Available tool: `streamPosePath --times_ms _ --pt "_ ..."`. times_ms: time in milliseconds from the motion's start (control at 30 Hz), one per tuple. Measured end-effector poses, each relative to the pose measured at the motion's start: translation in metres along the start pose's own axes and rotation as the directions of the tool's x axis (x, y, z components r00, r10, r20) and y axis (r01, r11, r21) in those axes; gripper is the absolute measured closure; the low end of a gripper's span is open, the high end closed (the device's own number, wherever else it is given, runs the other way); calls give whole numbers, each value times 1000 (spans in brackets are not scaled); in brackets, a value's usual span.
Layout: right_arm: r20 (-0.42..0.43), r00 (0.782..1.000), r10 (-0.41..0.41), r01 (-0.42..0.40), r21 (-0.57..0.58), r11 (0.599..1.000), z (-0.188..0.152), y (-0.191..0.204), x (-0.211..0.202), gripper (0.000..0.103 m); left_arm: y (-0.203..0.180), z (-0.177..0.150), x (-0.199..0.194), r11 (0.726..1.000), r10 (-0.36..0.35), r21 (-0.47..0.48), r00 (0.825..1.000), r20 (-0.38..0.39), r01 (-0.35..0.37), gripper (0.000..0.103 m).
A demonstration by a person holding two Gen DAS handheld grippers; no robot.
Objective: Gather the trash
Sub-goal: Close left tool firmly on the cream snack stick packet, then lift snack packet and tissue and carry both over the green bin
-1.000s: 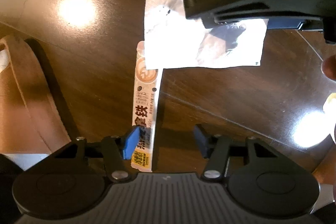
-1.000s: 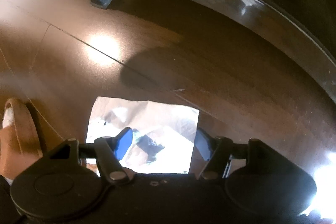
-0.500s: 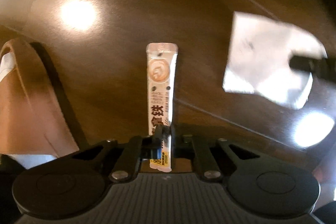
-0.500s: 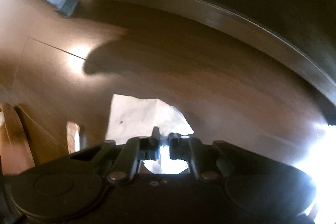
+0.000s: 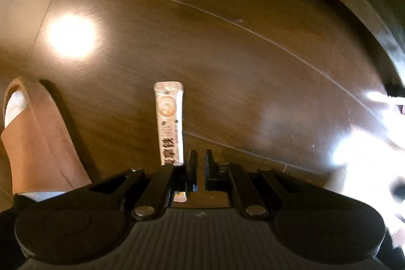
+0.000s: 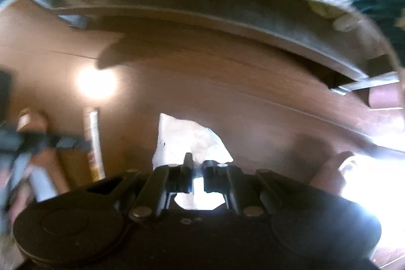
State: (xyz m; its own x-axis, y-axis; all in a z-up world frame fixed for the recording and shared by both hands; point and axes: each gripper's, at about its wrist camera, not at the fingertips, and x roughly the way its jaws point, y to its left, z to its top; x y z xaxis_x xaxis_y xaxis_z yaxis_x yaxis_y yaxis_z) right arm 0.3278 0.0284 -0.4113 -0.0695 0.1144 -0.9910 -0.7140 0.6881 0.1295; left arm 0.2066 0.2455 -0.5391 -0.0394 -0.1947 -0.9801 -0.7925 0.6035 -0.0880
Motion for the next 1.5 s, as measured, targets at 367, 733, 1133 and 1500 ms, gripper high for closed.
streamPosePath --times_ms 367,733,1133,1500 --pt "128 988 89 -104 121 987 13 -10 -42 96 23 5 35 999 0 -48 999 -47 -2 22" --pt "73 993 98 -109 169 980 17 -19 -16 96 14 7 65 998 62 -12 996 -65 -63 24" --pt "79 992 102 -114 161 980 20 -20 -18 96 10 -3 78 996 82 -12 995 -47 -83 69" --pt "93 995 41 -59 194 979 13 -22 -22 96 -24 -10 42 992 80 103 996 -28 -77 84"
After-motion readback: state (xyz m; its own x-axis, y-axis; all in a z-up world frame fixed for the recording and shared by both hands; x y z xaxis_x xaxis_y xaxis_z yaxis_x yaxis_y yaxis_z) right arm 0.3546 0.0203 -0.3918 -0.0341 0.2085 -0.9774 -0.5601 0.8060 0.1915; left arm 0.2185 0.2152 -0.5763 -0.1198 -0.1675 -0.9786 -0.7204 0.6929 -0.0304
